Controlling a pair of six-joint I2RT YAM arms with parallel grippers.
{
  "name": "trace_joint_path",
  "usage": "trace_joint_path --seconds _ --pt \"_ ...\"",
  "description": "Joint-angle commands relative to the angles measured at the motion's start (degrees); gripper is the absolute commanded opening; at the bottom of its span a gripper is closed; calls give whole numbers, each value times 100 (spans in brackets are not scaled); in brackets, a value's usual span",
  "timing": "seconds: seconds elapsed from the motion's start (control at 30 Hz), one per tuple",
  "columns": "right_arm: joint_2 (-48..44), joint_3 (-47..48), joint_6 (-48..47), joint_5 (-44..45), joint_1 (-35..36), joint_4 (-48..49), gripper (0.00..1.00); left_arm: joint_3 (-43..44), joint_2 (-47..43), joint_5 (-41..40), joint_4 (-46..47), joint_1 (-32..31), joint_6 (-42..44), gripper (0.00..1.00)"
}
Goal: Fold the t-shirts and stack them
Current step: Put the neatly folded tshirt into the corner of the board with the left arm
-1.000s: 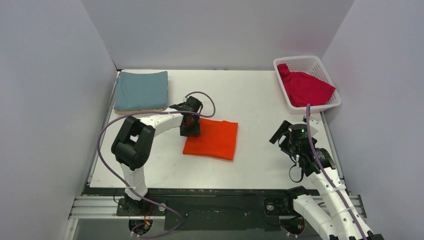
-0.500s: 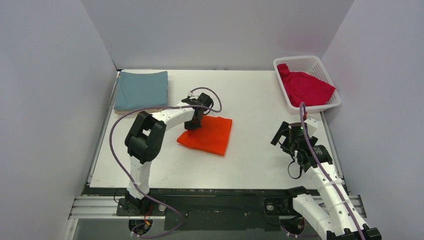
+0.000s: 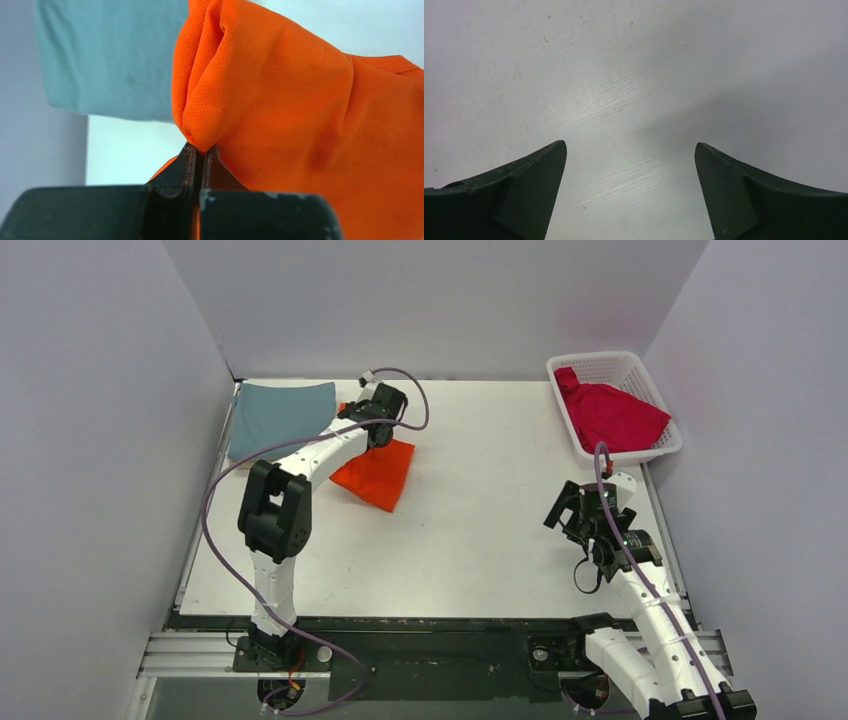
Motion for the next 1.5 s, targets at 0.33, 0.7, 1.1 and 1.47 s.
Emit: trace_joint_path --seconds 0.33,0.7,1.1,1.47 --pt "429 -66 -127 15 -322 204 93 1043 -425 -537 1655 949 2784 0" --pt "564 -28 -127 -114 -402 215 92 1958 -777 188 823 963 2523 0" --pt "593 -36 -118 -151 -473 207 92 2512 -600 144 495 1105 2067 0" --pt "623 5 -117 -59 -492 103 92 2449 77 864 515 1714 1874 0"
